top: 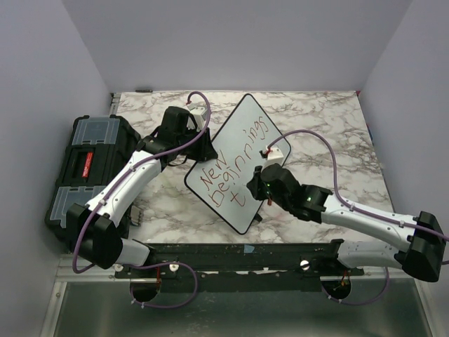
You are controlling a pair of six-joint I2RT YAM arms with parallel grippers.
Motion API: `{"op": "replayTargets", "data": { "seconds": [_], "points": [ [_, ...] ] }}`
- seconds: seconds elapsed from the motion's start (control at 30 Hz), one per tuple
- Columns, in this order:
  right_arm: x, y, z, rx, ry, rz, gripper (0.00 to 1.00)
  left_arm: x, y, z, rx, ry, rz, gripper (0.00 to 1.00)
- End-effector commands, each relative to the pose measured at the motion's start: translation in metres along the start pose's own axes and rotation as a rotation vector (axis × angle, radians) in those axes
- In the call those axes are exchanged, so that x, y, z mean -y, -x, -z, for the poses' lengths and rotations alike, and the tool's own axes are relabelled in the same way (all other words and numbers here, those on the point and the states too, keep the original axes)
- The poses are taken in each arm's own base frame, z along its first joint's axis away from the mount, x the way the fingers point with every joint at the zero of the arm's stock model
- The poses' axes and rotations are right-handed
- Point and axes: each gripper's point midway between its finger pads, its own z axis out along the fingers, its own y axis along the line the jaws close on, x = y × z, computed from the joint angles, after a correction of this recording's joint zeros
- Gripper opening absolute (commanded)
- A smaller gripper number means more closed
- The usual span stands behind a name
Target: Write a sentence on the whiteboard
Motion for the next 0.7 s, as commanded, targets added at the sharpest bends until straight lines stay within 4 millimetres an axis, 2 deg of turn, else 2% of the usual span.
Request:
{"op": "replayTargets", "data": {
  "seconds": [0.0,0.33,0.67],
  "points": [
    [-0.002,-0.009,-0.006,-0.022,0.014,0.015,0.01,-0.03,-0.043,-0.004,-0.145,0.125,-0.119,0.0],
    [-0.003,-0.018,-0.013,-0.05,0.015,0.029,0.01,-0.03,-0.043,-0.004,-0.144,0.127,-0.123,0.0],
    [-0.008,-0.035,-0.009,-0.106,0.075,0.05,0.01,-0.03,-0.042,-0.004,-0.142,0.133,-0.125,0.0]
  ]
}}
